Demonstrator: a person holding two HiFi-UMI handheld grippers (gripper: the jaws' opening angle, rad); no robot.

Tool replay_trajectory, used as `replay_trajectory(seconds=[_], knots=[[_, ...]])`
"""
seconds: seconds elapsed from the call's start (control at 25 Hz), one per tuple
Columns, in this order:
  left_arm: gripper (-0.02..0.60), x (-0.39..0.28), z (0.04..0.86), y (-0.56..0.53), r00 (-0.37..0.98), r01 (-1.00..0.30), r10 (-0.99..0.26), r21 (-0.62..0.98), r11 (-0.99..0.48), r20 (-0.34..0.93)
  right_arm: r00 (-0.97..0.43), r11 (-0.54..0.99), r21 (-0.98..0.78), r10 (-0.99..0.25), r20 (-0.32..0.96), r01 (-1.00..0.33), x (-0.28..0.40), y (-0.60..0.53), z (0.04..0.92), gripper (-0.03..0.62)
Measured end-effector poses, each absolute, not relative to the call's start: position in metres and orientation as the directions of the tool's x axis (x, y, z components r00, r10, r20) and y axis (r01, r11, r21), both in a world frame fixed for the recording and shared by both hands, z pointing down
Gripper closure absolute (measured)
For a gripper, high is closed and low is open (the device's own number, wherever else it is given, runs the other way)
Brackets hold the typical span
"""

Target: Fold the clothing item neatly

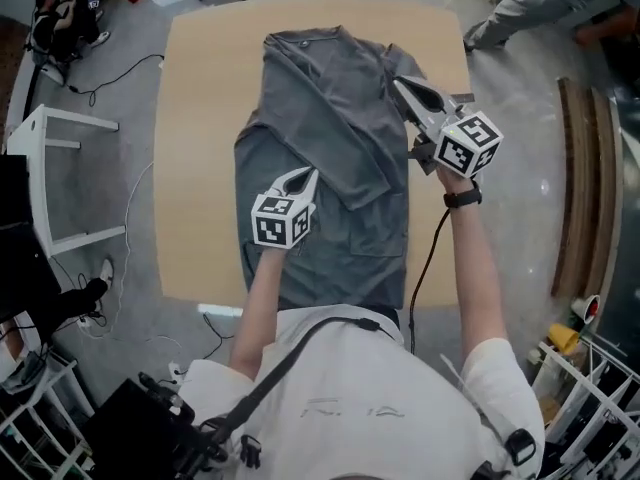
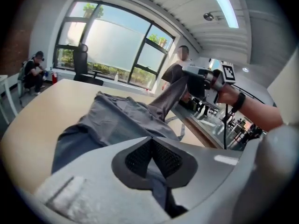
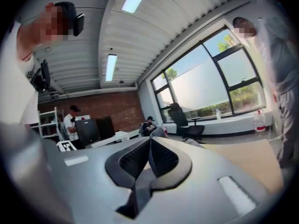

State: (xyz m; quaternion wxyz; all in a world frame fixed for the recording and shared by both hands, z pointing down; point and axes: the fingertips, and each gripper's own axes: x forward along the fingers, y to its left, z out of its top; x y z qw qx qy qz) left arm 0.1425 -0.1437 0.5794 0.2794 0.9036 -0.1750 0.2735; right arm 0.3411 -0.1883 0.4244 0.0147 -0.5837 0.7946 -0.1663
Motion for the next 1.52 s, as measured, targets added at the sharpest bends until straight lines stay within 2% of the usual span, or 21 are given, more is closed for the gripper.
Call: replay_trajectory(seconds=[0.2,0.32,0.44,0.48,0.56,0.6,0.76,0.84,0.96,1.04,1.12,1.16,1.24,1.52], knots=[[0.581,0.050,0.584,-0.183,0.715,-0.646,-0.333,0.398,-0.651,0.615,-0.553,0.504,-0.229,-0.780,0.292,-0.833,0.173,-0.207,0.484,0.588],[0.580,0.006,0.603,-0.196,0.667,-0.710,-0.373,0.397,-0.581,0.645,-0.623,0.554,-0.286,-0.673,0.400,-0.782,0.097,-0.192,0.557,0.589],[0.561,-0.014,0.626,-0.197,0.634,-0.733,-0.359,0.384,-0.561,0.685,-0.633,0.555,-0.324,-0.570,0.524,-0.767,0.052,-0.164,0.631,0.588],[0.522,-0.013,0.632,-0.195,0.626,-0.733,-0.345,0.379,-0.564,0.699,-0.639,0.555,-0.340,-0.534,0.553,-0.759,0.042,-0.154,0.650,0.574],[0.494,-0.005,0.643,-0.194,0.629,-0.727,-0.314,0.395,-0.562,0.711,-0.659,0.558,-0.377,-0.480,0.579,-0.739,0.030,-0.137,0.671,0.443],[0.473,0.002,0.647,-0.193,0.639,-0.721,-0.297,0.417,-0.554,0.709,-0.665,0.556,-0.389,-0.474,0.578,-0.735,0.029,-0.132,0.672,0.403],[0.430,0.034,0.661,-0.196,0.667,-0.696,-0.242,0.474,-0.539,0.705,-0.634,0.489,-0.403,-0.572,0.521,-0.773,0.063,-0.128,0.646,0.408],[0.430,0.047,0.666,-0.206,0.644,-0.696,-0.276,0.396,-0.599,0.714,-0.586,0.416,-0.417,-0.640,0.497,-0.808,0.094,-0.128,0.632,0.417],[0.430,0.065,0.684,-0.220,0.594,-0.621,-0.311,0.178,-0.763,0.742,-0.508,0.323,-0.411,-0.700,0.502,-0.852,0.140,-0.127,0.624,0.427],[0.430,0.073,0.703,-0.222,0.562,-0.564,-0.267,0.127,-0.816,0.783,-0.463,0.278,-0.395,-0.717,0.521,-0.876,0.165,-0.131,0.630,0.431],[0.431,0.075,0.718,-0.220,0.525,-0.544,-0.217,0.129,-0.829,0.823,-0.400,0.209,-0.379,-0.737,0.545,-0.901,0.191,-0.135,0.637,0.465],[0.440,0.074,0.723,-0.220,0.507,-0.552,-0.210,0.129,-0.824,0.836,-0.360,0.164,-0.371,-0.749,0.556,-0.914,0.205,-0.137,0.640,0.482],[0.580,0.069,0.722,-0.223,0.492,-0.587,-0.227,0.128,-0.799,0.840,-0.280,0.081,-0.343,-0.761,0.585,-0.936,0.231,-0.142,0.647,0.487],[0.581,0.025,0.660,-0.237,0.569,-0.675,-0.319,0.210,-0.707,0.758,-0.100,-0.059,-0.196,-0.697,0.710,-0.979,0.265,-0.161,0.689,0.457]])
